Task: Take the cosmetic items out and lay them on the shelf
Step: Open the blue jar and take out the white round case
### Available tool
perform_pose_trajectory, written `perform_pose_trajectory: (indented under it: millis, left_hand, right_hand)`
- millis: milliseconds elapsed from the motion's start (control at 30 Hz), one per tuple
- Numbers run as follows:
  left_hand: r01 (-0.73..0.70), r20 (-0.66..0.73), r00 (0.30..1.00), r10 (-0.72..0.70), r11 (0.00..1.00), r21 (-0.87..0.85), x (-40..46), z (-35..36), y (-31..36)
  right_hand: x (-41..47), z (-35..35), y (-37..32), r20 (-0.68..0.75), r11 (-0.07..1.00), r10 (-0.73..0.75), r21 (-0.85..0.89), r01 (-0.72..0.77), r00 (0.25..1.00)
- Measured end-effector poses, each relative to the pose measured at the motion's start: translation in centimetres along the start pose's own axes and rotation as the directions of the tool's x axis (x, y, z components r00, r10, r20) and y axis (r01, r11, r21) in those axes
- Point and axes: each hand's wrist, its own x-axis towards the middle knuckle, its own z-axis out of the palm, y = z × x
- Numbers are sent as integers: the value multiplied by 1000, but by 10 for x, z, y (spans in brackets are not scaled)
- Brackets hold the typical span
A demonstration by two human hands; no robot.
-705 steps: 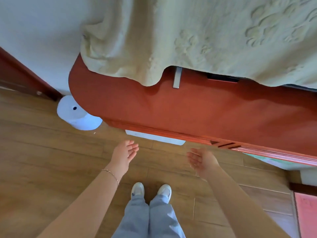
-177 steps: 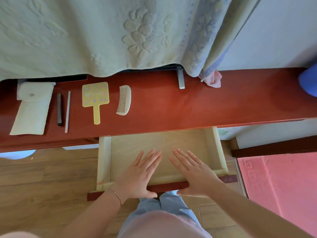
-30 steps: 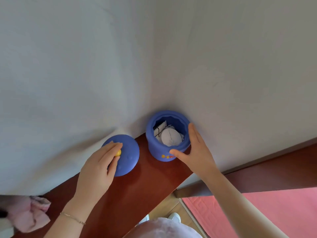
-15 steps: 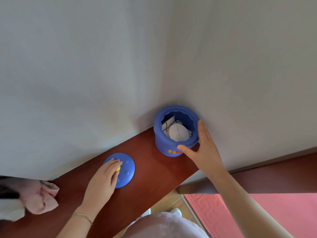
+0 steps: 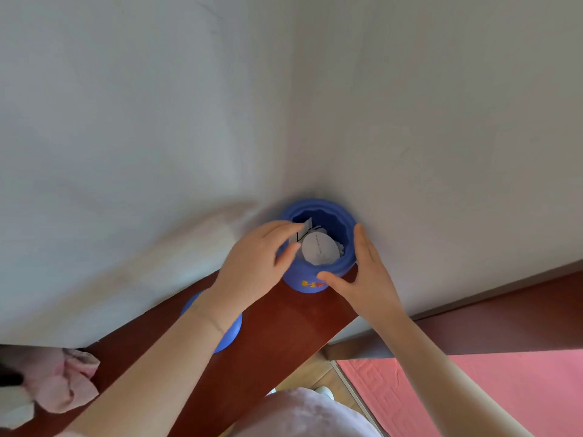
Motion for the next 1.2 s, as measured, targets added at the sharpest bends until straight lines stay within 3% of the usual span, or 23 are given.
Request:
perform_pose_trajectory:
  millis: [100,167,233,333,433,667,933,1067,1200]
  left_hand:
    - [-79,285,957,52,993,87,39,14,22]
    - [-34,485,874,-43,988,150,59,28,32]
    - [30,581,801,-145,979,203,71,41,37]
    - [4,633,747,-204,953,303,76,60,30]
    - [-46,632,747,-208,931,362,74,72,22]
    - [17,575,765,-289,903,430,75,79,23]
    - [196,566,761,-317,944,265,79,63,26]
    - [175,443,861,-250,963,204,70,46,27]
    - [319,278,914,-295,947,-43,60,18,20]
  right_hand:
    - [0,1,0,-2,1000,0,0,0,1000]
    - [1,1,0,3,1000,-3,4,3,1000]
    - [2,2,0,12,1000,-8,0,8,1000]
    - [2,2,-1,25,1000,-13,-6,13,1000]
    - [2,1,-1,37,1000,-21,-8,21,999]
    - [2,0,0,45,999,-28,-24,29,999]
    - [2,-1,0,50,997,-30,-66,33,998]
    - [3,-2,-2,59,991,-30,-130,38,998]
    - [3,-4,-2,53,979,-40,-198,50,998]
